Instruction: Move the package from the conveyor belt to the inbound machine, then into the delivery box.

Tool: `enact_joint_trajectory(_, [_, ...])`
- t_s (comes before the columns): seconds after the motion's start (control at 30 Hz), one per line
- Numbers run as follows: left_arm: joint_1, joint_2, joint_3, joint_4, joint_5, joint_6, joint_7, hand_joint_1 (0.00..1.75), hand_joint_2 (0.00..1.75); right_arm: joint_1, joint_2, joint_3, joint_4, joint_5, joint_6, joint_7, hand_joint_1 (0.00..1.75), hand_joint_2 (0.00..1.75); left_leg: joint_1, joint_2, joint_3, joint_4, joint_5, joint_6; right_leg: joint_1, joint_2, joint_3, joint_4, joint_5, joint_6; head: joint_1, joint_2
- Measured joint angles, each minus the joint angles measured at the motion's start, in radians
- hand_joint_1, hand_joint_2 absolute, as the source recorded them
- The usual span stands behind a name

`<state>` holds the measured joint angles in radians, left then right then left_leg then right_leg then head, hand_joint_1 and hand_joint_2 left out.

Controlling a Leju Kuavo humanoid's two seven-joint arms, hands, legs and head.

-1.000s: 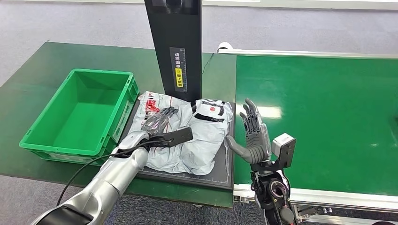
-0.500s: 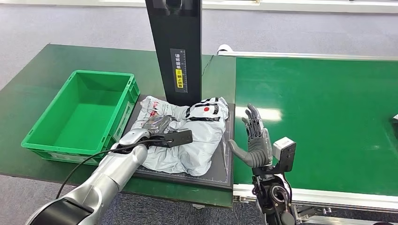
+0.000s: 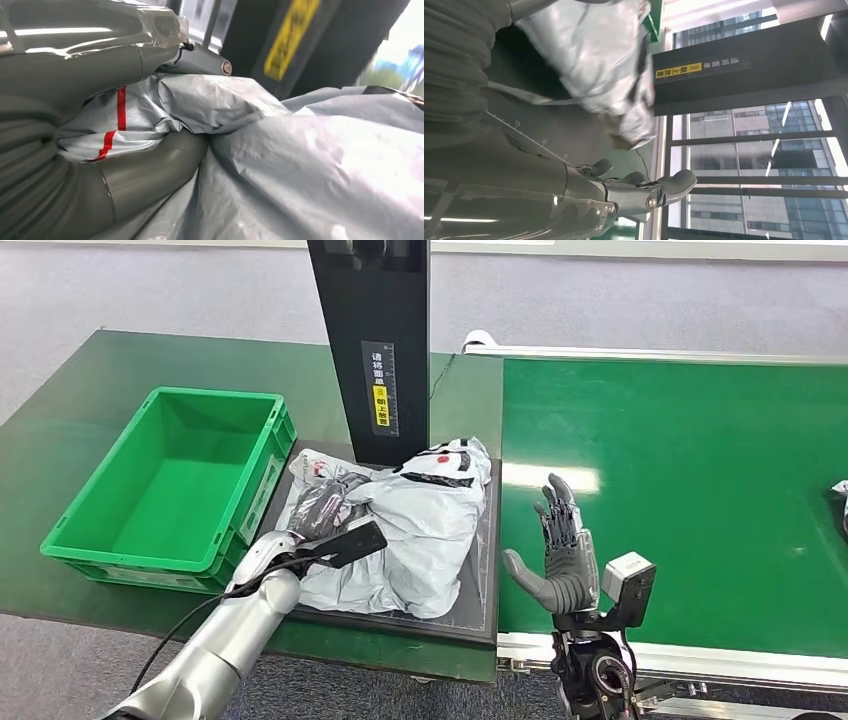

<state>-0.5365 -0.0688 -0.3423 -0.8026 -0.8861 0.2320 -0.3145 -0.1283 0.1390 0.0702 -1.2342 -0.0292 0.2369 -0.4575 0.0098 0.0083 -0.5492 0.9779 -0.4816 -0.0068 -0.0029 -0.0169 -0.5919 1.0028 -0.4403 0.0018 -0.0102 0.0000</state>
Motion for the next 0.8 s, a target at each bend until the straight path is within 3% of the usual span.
enact_joint_trajectory(0.27, [0.128,0.031,0.002,-0.293,-0.050,0.223,-0.044,1.75,1.75,-0.001,-0.003,-0.002,-0.002,-0.004,0.000,-0.010,0.00,1.75,0.000,0.000,-0.004,0.000,0.000,0.000,0.000,0.000,-0.003,0.000,0.000,0.000,0.000,0.000])
enact_joint_trajectory(0.43, [0.168,0.053,0.011,-0.425,-0.277,0.380,0.046,1.75,1.75,-0.012,-0.004,-0.002,0.000,-0.004,-0.004,-0.013,0.00,1.75,0.000,0.000,-0.004,0.000,0.000,0.000,0.000,0.000,-0.003,0.000,0.000,0.000,0.000,0.000])
enact_joint_trajectory(0.8, [0.198,0.078,0.022,-0.523,-0.348,0.406,0.088,1.75,1.75,-0.024,-0.004,-0.002,0.003,-0.006,-0.005,-0.016,0.00,1.75,0.000,-0.001,-0.004,0.000,0.000,0.000,0.000,0.000,-0.003,0.000,0.000,0.000,0.000,0.000])
